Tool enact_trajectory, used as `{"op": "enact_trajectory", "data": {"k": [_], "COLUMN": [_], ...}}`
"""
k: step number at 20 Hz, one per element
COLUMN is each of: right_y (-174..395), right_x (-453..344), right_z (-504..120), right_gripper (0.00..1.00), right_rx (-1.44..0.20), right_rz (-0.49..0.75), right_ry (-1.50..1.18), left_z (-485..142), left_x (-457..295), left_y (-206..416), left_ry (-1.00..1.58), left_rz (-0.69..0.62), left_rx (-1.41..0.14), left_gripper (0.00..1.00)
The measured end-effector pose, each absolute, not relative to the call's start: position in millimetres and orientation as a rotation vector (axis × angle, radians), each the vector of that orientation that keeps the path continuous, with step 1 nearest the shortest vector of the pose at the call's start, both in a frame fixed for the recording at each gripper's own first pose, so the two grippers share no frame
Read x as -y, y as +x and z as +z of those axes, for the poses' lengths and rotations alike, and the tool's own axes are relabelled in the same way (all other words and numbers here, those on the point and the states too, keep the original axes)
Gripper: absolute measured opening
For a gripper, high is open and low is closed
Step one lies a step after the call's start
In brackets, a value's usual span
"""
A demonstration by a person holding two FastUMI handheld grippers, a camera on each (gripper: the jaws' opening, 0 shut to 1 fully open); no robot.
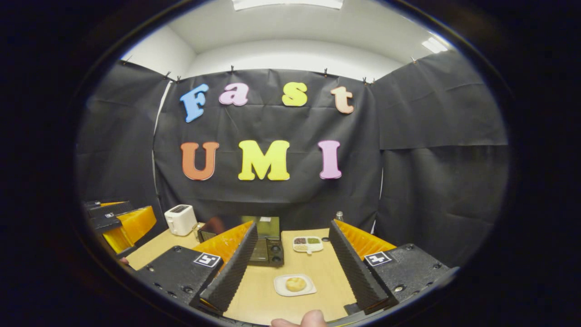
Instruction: Open the electric oven with the left hand, put the food in, and close the electric oven.
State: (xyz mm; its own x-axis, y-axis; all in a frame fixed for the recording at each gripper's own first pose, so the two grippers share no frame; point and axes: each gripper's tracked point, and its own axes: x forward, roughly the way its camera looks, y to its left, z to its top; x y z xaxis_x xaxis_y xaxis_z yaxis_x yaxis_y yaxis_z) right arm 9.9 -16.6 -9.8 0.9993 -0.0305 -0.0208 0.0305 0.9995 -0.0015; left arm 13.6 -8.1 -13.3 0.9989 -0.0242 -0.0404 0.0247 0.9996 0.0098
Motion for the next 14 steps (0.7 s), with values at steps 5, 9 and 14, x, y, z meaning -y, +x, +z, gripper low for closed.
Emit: {"op": "enact_trajectory", "data": {"k": [5, 9, 14], "right_y": [35.4, 65.4, 109.8], "right_x": [29.3, 49.3, 77.9], "right_z": [-20.4, -30.8, -49.2], "right_gripper": [0.97, 0.97, 0.97], "right_rx": [-0.055, -0.082, -0.134], "right_rz": [-0.037, -0.06, -0.082], "right_ry": [0.001, 0.004, 0.004], "left_z": [-30.4, -52.5, -94.3], "left_x": [14.4, 20.3, 27.8], "left_y": [35.2, 68.8, 143.5], "left_ry": [0.014, 0.006, 0.021], "left_rz": [-0.024, -0.03, -0.042], "left_rx": [-0.094, -0.154, -0.207], "left_gripper": [0.94, 0.94, 0.94]}}
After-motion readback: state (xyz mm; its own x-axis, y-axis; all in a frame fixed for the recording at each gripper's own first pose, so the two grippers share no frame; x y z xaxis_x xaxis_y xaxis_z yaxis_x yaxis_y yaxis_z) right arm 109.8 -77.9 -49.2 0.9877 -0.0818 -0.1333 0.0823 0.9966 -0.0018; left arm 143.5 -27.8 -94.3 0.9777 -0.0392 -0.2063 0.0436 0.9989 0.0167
